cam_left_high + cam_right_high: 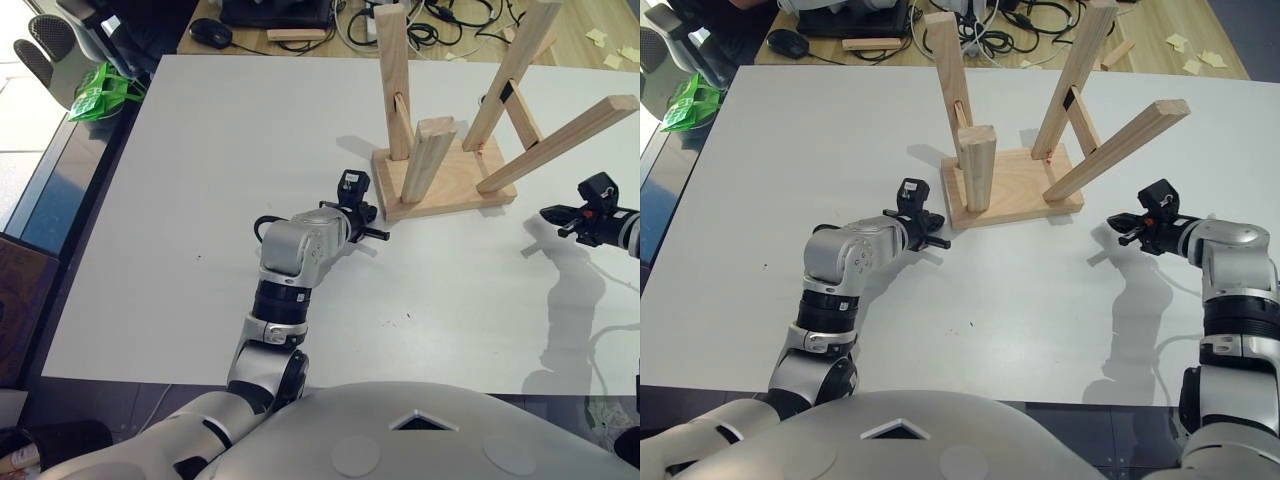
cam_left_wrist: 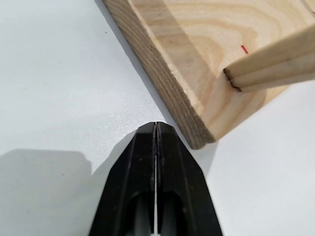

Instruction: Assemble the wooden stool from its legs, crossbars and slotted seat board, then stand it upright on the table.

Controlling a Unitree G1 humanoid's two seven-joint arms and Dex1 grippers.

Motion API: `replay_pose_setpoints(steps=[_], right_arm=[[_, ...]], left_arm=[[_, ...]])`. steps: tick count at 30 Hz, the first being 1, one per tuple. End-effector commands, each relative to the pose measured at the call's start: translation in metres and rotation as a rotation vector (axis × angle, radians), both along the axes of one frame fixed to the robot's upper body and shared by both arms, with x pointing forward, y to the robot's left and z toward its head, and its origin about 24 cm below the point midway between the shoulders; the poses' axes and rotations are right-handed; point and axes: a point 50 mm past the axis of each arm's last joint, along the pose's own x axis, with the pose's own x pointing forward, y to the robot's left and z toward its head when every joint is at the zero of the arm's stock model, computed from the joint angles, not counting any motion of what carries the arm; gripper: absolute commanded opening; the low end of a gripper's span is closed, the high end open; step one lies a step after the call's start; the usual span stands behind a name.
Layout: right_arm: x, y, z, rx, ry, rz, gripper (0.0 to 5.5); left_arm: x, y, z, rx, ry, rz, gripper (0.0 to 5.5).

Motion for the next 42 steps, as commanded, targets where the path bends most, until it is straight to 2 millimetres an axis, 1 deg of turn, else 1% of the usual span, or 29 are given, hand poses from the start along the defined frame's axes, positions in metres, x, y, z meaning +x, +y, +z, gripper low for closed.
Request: replay_pose_setpoints(steps=[1,3,6,8,10,12,16,19,24,33,40,42], right_arm=[[0.026,0.015,0.000,-0.065,-0.060,0.051,0.00],[0.037,0.027,-0.004,-0.061,-0.077,0.070,0.00],[0.046,0.041,-0.006,-0.009,-0.070,0.106,0.00],[0.046,0.047,-0.007,0.041,-0.036,0.139,0.00],[0.038,0.051,-0.009,0.099,0.037,0.213,0.00],[0.034,0.049,-0.010,0.106,0.067,0.226,0.00],[0.033,0.044,-0.013,0.086,0.065,0.157,0.00],[0.033,0.045,-0.013,0.111,0.067,0.144,0.00],[0.034,0.048,-0.013,0.135,0.060,0.119,0.00],[0.035,0.053,-0.011,0.186,0.046,0.098,0.00],[0.037,0.059,-0.008,0.230,0.036,0.112,0.00],[0.036,0.062,-0.006,0.253,0.045,0.141,0.00]], left_arm=[[0.002,0.005,0.002,0.020,-0.015,0.032,0.03],[0.004,0.006,0.003,0.022,-0.019,0.042,0.03],[0.005,0.007,0.004,0.025,-0.024,0.048,0.03],[0.006,0.006,0.004,0.027,-0.026,0.045,0.03],[0.006,0.006,0.004,0.027,-0.028,0.045,0.03],[0.007,0.005,0.004,0.022,-0.026,0.038,0.03],[0.005,0.003,0.000,0.010,-0.003,0.031,0.03],[0.005,0.002,-0.005,0.007,0.021,0.033,0.03],[0.007,-0.001,-0.008,0.019,0.022,0.038,0.03],[0.006,-0.003,-0.006,-0.026,0.032,0.021,0.03],[0.003,-0.003,-0.003,-0.054,0.027,-0.006,0.03],[0.002,-0.003,-0.003,-0.058,0.030,-0.006,0.03]])
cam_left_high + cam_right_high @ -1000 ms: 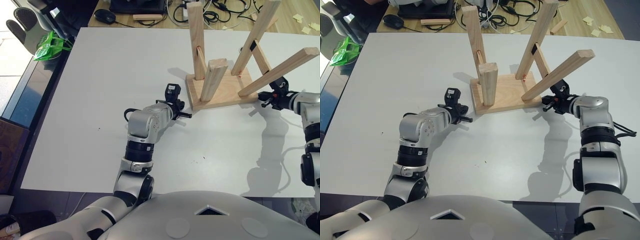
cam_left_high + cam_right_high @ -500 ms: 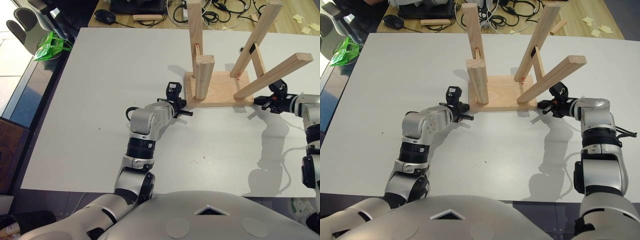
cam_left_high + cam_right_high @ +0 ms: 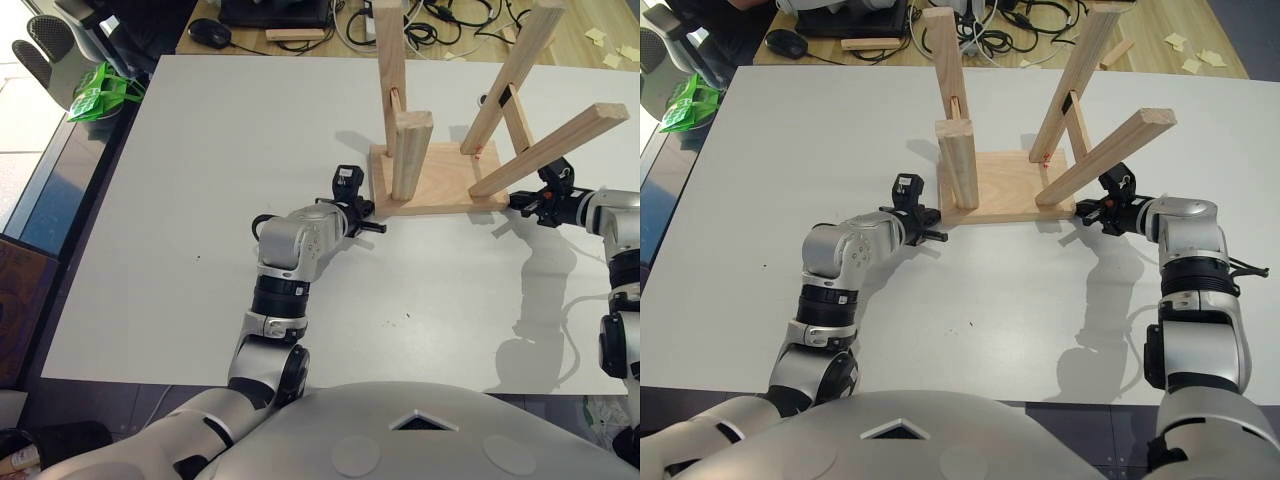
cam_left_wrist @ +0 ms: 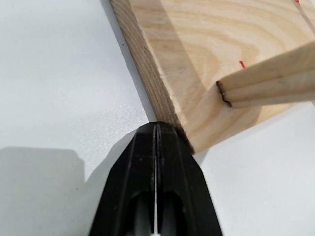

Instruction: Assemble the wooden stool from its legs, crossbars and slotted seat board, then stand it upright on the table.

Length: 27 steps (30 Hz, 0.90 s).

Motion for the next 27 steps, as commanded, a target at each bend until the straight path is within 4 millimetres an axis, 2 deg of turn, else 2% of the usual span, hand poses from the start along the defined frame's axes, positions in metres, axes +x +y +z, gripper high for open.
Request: replay_pose_setpoints(steps=[1,13,18,27], right_arm=[[0.000,0.014,0.005,0.096,-0.006,0.073,0.00],[-0.018,0.023,0.025,0.248,-0.058,0.140,0.00],[-0.027,0.026,0.033,0.296,-0.066,0.159,0.00],[-0.027,0.033,0.046,0.375,-0.094,0.162,0.00]], left_arm=[[-0.004,-0.005,0.001,-0.036,0.022,-0.033,0.03],[-0.014,-0.002,0.032,-0.140,-0.078,-0.157,0.03],[-0.015,0.002,0.034,-0.144,-0.084,-0.155,0.03],[-0.016,0.002,0.045,-0.190,-0.130,-0.179,0.03]])
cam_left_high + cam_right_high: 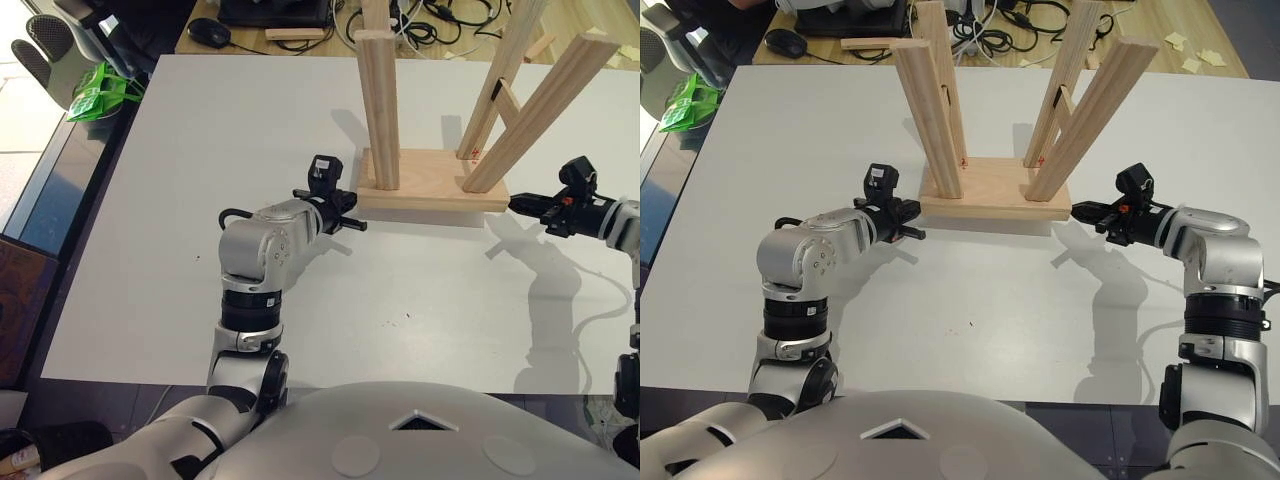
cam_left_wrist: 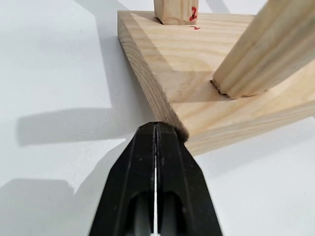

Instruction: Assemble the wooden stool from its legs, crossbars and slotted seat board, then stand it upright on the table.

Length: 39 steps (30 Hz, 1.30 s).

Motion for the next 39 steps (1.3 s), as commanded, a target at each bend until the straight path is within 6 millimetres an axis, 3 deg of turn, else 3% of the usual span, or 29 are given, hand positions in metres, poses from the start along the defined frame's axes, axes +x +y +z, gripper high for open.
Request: replay_pose_setpoints(steps=[1,23,30,39], right_arm=[[0.005,0.026,0.012,0.135,-0.061,0.109,0.00],[0.004,0.038,0.024,0.249,-0.086,0.127,0.00],[0.009,0.041,0.029,0.265,-0.094,0.141,0.00],[0.008,0.047,0.037,0.320,-0.093,0.178,0.00]], left_arm=[[-0.008,-0.029,0.018,-0.184,-0.034,-0.175,0.03],[-0.009,-0.031,0.037,-0.327,-0.115,-0.232,0.03],[-0.009,-0.028,0.034,-0.345,-0.107,-0.216,0.03],[-0.008,-0.032,0.047,-0.394,-0.155,-0.252,0.03]])
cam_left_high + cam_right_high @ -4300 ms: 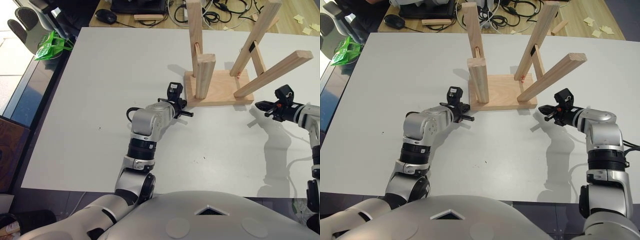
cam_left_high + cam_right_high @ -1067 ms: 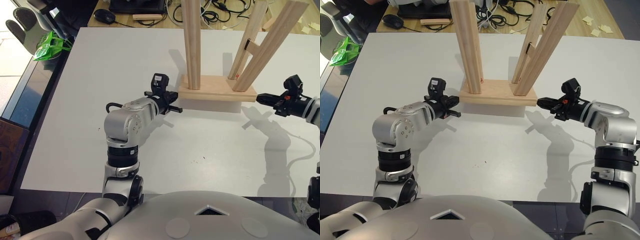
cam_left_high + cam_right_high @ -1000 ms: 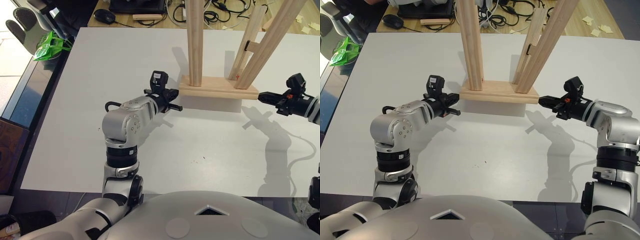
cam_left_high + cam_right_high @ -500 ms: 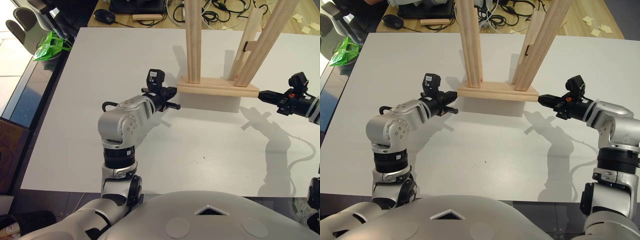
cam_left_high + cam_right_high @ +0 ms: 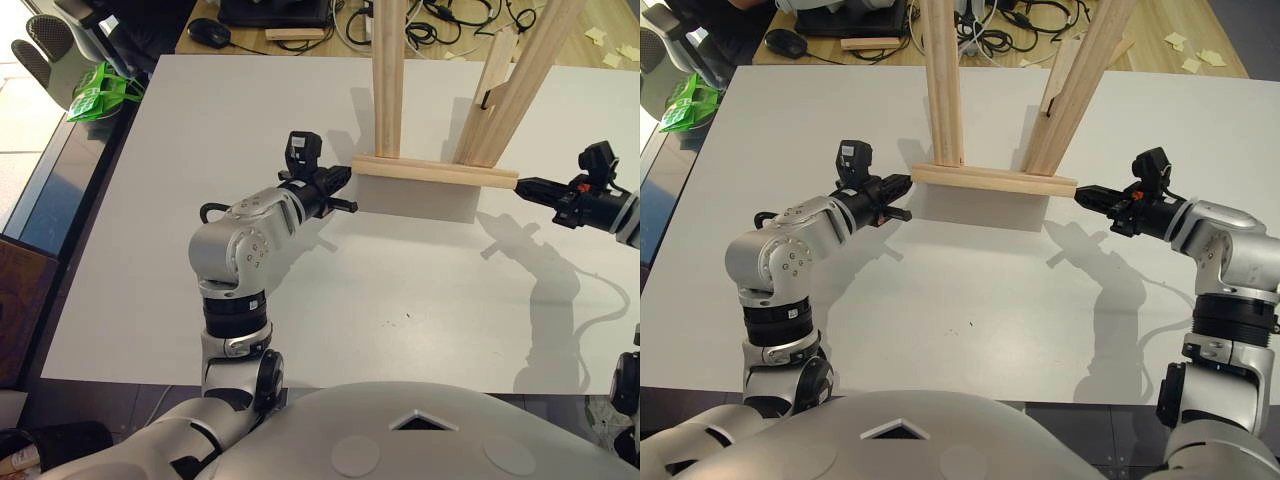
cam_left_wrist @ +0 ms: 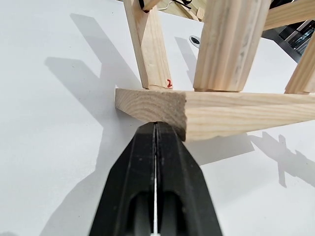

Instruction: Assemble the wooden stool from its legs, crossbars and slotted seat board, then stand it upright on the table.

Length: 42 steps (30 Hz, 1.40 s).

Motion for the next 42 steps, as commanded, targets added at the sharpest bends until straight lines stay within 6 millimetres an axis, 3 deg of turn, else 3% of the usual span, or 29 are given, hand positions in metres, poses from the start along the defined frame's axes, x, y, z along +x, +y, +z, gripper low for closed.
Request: replay_pose_setpoints(steps=[1,31,35,42], right_arm=[[0.010,0.043,0.018,0.169,-0.090,0.204,0.00],[0.003,0.049,0.025,0.211,-0.088,0.235,0.00],[-0.001,0.037,0.024,0.192,-0.076,0.198,0.00],[-0.022,-0.003,0.019,0.114,-0.026,0.095,0.00]], left_arm=[[-0.009,-0.047,0.022,-0.206,-0.045,-0.281,0.03],[-0.011,-0.048,0.029,-0.251,-0.083,-0.291,0.03],[-0.007,-0.038,0.027,-0.218,-0.078,-0.232,0.03],[-0.009,0.005,0.033,-0.149,-0.092,-0.138,0.03]])
